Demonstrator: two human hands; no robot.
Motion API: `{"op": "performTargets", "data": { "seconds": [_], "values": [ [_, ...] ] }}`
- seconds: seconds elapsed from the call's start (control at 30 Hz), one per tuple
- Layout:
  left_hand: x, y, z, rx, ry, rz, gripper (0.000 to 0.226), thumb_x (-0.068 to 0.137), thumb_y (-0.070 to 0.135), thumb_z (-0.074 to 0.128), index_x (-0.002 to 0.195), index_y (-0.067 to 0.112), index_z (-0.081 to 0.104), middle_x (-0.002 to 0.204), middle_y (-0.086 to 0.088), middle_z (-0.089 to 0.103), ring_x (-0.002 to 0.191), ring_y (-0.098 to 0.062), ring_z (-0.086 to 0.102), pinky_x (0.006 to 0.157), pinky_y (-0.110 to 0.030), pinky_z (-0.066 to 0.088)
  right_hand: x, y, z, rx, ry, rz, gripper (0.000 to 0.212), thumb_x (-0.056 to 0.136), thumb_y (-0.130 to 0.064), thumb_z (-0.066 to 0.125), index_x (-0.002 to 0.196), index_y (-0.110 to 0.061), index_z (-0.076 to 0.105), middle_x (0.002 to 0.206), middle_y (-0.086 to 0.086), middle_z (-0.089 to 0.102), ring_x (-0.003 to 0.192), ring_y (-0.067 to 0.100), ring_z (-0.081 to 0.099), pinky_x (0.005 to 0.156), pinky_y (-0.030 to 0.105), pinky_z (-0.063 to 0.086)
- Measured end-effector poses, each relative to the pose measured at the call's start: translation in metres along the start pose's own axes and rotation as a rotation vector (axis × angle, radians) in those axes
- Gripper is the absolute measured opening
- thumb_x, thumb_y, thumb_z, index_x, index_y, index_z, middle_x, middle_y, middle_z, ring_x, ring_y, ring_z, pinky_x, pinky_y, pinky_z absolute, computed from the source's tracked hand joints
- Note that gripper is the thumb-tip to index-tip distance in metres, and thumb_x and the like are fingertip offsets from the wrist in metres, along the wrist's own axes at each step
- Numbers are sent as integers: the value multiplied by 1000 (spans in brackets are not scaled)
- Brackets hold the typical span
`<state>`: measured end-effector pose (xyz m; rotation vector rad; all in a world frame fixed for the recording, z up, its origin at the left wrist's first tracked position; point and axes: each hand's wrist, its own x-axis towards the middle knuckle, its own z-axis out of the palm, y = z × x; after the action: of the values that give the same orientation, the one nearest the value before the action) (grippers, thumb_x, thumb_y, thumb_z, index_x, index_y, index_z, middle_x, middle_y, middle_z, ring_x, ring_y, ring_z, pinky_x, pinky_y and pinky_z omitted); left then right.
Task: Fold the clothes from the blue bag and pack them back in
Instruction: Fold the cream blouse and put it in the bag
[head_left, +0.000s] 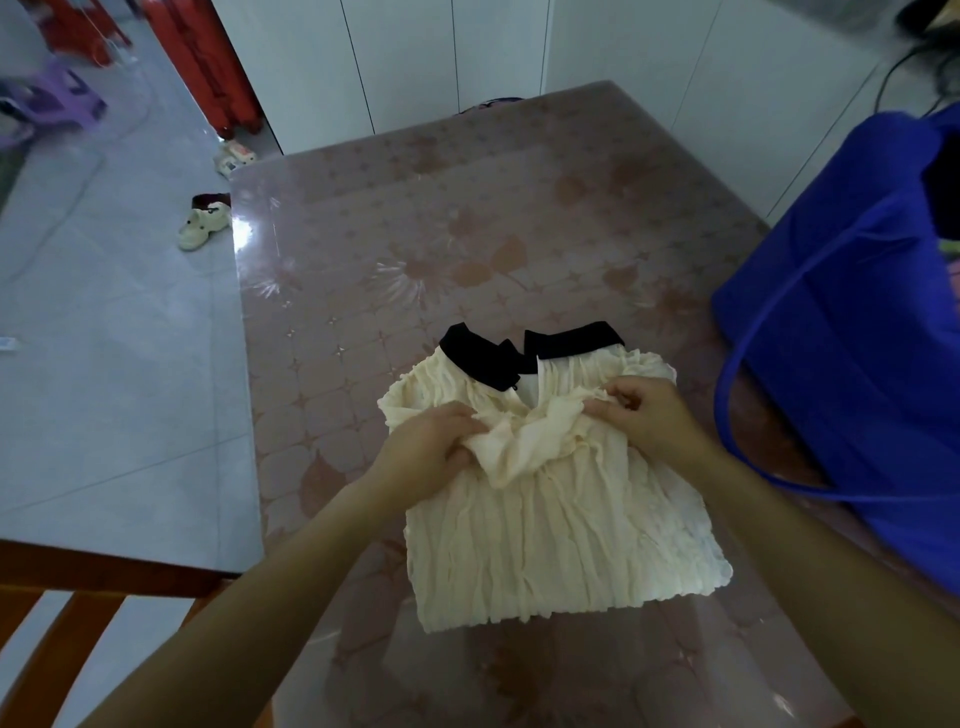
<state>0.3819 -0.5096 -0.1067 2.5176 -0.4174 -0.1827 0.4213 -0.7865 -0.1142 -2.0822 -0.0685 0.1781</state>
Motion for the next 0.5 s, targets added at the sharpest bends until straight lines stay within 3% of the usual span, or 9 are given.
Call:
{"op": "performTargets", "data": {
  "seconds": [0.03, 0.07, 0.13, 0.17, 0.23, 0.3, 0.37, 0.43, 0.5],
  "values": [
    [5, 2, -3, -152, 60, -106, 12, 86, 16, 60, 95, 17, 68, 100, 0, 63, 92, -17, 59, 77, -29, 45, 2, -4, -1, -3, 15, 7, 38, 79, -30, 73, 48, -29, 51, 47, -14, 38, 49, 2, 36, 51, 19, 30],
    [10, 4, -7, -310, 120, -211, 10, 87, 21, 58, 79, 18, 63, 82, -1, 61, 76, -16, 57, 67, -27, 43, 4, -9, -3, -3, 44, 6, 40, 80, -30, 73, 49, -24, 48, 48, -13, 36, 47, 3, 34, 49, 18, 29],
    [23, 6, -17, -543, 246, -335, 31, 85, 36, 56, 68, 10, 58, 66, -5, 52, 61, -16, 49, 58, -29, 38, 13, -18, -5, -46, 156, 14, 36, 83, -29, 71, 56, -16, 51, 50, -6, 40, 42, 3, 37, 44, 16, 30],
    [30, 4, -20, -609, 268, -373, 35, 88, 36, 57, 75, 3, 60, 71, -7, 53, 64, -17, 50, 60, -30, 39, 18, -22, -6, -19, 208, 67, 30, 84, -30, 69, 64, -12, 56, 52, -4, 46, 39, 2, 41, 42, 13, 33],
    [42, -1, -23, -568, 240, -472, 31, 93, 31, 56, 108, 4, 60, 97, -6, 58, 85, -18, 56, 73, -31, 42, 31, -25, -3, 119, 246, 241, 29, 88, -37, 63, 90, -8, 60, 64, 1, 58, 41, -1, 53, 45, 14, 45],
    [47, -11, -21, -490, 201, -605, 46, 94, 28, 55, 133, 7, 42, 124, -7, 52, 107, -23, 54, 81, -30, 39, 38, -20, 3, 139, 214, 379, 58, 83, -61, 56, 112, -11, 56, 82, 8, 66, 65, 12, 68, 66, 29, 57],
    [46, -17, -16, -455, 205, -641, 57, 93, 29, 56, 138, 5, 31, 133, -13, 49, 113, -26, 52, 82, -31, 38, 36, -19, 3, -106, 171, 369, 65, 81, -67, 51, 119, -14, 56, 101, 8, 68, 92, 23, 66, 85, 39, 53],
    [39, -15, -11, -419, 220, -625, 64, 89, 37, 60, 138, 7, 31, 130, -10, 51, 108, -23, 53, 80, -31, 39, 25, -20, 2, -296, 181, 254, 54, 85, -55, 56, 117, -12, 60, 111, 5, 64, 103, 23, 59, 87, 35, 47],
    [33, -9, -6, -358, 201, -595, 68, 85, 40, 64, 137, 10, 33, 124, -2, 51, 108, -19, 51, 81, -31, 40, 13, -19, 4, -389, 104, 207, 61, 77, -57, 64, 118, -12, 60, 113, 1, 60, 107, 21, 56, 89, 36, 47]
  ]
}}
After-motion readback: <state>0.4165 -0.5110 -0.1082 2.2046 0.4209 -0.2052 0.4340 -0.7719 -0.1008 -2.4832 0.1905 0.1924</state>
